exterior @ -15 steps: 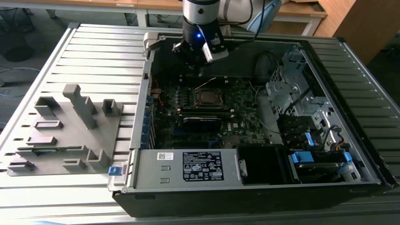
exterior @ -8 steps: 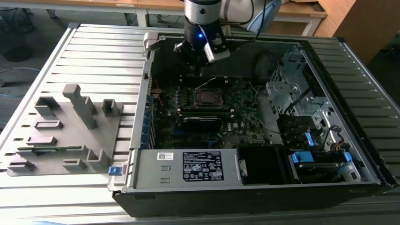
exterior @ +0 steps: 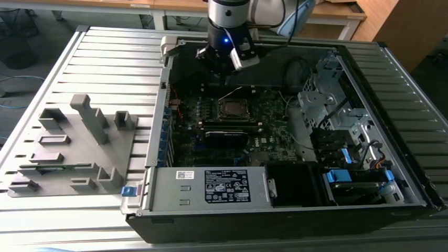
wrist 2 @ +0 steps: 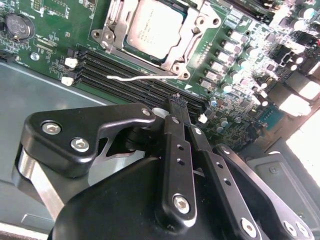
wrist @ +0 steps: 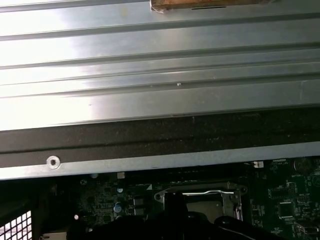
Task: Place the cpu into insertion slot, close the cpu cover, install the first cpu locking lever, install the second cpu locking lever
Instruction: 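Install the first cpu locking lever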
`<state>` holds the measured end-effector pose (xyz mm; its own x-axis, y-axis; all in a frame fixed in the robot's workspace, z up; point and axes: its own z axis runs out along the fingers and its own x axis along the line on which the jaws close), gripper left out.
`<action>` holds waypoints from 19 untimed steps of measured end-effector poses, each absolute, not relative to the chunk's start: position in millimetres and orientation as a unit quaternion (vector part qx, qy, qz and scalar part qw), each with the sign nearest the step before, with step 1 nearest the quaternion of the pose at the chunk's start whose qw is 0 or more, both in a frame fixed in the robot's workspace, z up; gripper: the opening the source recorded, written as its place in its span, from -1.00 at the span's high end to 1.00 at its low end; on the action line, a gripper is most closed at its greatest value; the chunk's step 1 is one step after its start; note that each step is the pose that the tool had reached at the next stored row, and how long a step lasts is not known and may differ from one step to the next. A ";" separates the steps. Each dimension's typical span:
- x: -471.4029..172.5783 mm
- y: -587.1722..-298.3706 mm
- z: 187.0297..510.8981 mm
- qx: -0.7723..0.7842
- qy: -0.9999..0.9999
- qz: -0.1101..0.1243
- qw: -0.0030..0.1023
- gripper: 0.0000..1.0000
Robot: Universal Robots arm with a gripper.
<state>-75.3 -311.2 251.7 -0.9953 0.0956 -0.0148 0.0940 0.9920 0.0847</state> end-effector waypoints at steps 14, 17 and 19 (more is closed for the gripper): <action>-65.3 -311.3 250.6 0.045 0.998 0.046 0.016 0.79; -65.3 -311.3 250.2 0.044 0.998 0.049 0.019 0.79; -65.3 -311.9 250.1 0.044 0.997 0.053 0.020 0.79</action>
<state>-65.3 -311.9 250.1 -0.9953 0.0901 -0.0356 0.0858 0.9906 0.1067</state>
